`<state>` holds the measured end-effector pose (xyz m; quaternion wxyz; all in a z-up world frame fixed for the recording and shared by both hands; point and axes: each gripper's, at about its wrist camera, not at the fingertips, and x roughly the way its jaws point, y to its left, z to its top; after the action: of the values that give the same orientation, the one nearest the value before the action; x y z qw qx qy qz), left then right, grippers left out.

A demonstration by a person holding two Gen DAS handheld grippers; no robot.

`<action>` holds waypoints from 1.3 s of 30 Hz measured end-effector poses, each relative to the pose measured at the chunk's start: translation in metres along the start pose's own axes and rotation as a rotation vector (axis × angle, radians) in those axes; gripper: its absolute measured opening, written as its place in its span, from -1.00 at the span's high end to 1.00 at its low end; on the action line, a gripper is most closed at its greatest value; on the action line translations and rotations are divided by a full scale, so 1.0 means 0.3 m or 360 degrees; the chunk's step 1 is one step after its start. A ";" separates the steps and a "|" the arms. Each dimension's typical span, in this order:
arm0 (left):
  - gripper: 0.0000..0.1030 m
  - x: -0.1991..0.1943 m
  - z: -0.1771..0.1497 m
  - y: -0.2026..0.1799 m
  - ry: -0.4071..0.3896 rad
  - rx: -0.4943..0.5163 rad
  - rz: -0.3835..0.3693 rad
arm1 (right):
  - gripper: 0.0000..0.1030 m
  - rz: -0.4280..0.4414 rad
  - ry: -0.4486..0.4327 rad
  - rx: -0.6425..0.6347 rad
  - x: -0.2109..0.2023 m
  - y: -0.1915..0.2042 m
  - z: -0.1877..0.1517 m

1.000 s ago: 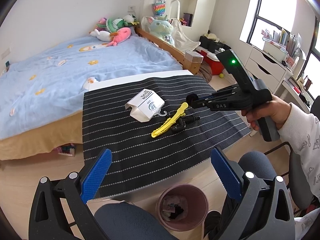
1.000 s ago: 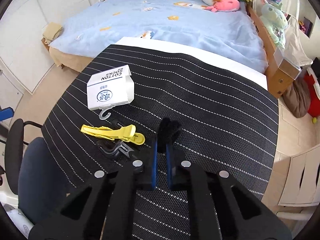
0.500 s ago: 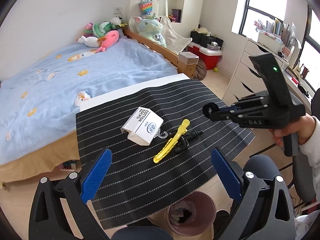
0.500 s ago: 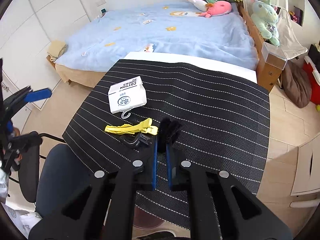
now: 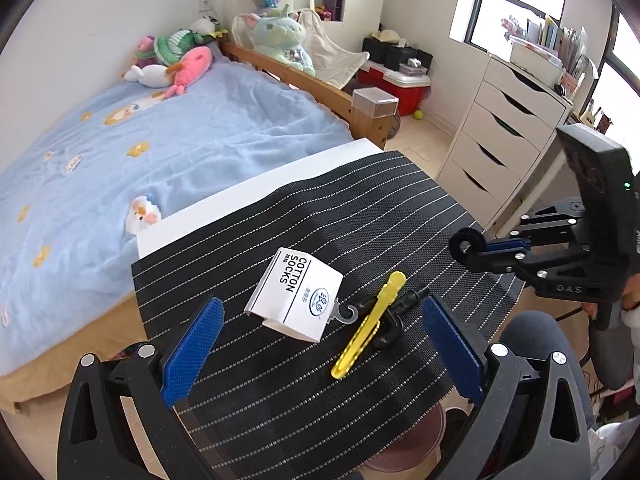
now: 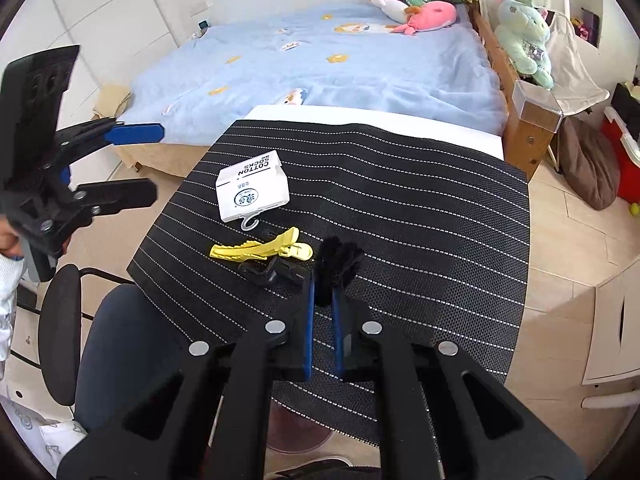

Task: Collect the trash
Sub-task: 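Grasp the white COTTON SOCKS box with the left gripper while the right gripper holds the scrunchie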

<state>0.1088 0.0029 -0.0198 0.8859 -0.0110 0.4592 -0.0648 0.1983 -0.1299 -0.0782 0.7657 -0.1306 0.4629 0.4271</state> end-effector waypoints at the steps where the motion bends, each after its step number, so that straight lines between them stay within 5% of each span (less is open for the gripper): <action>1: -0.85 0.021 0.012 0.010 0.0027 -0.0006 -0.0018 | 0.86 -0.0001 0.0003 0.0003 0.000 -0.002 -0.001; 13: -0.85 0.259 0.058 0.058 0.0336 -0.0033 -0.0087 | 0.86 -0.0013 0.0024 0.0030 0.008 -0.016 -0.011; 23: -0.83 0.340 0.039 0.074 0.0406 -0.0093 -0.0046 | 0.86 -0.0017 0.0030 0.0050 0.011 -0.026 -0.017; 39: 0.28 0.294 0.011 0.098 0.0335 -0.0153 -0.0045 | 0.86 -0.0001 0.0024 0.0028 0.017 0.000 0.002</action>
<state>0.1650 0.0209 -0.0919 0.8302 -0.0532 0.5521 -0.0561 0.1996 -0.1268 -0.0819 0.7634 -0.1272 0.4722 0.4220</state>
